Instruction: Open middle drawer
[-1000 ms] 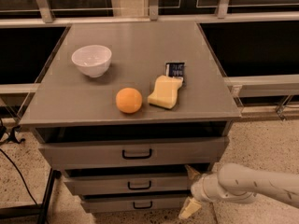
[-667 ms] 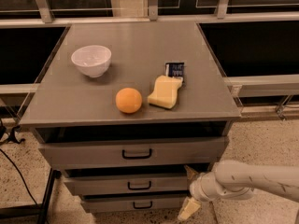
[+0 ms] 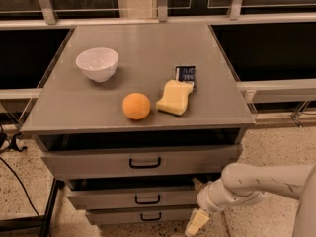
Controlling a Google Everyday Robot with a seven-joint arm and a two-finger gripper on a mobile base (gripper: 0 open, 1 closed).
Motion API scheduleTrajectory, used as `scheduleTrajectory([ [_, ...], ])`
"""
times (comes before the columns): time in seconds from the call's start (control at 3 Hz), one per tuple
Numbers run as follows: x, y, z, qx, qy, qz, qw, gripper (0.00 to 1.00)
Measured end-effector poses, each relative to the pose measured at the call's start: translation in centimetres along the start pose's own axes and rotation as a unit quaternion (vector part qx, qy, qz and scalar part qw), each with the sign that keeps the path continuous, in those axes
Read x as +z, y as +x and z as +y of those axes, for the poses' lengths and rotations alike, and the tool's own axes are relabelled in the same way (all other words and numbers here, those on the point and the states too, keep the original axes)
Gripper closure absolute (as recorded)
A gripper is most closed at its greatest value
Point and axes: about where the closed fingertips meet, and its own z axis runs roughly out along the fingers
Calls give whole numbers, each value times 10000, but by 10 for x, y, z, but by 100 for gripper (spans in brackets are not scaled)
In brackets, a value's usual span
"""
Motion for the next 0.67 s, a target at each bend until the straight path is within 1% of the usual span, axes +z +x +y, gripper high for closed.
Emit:
scheduleTrajectory([
  [0.33, -8, -5, 13, 135, -166, 11, 9998, 0],
  [0.67, -17, -7, 30, 301, -403, 51, 9987, 0],
])
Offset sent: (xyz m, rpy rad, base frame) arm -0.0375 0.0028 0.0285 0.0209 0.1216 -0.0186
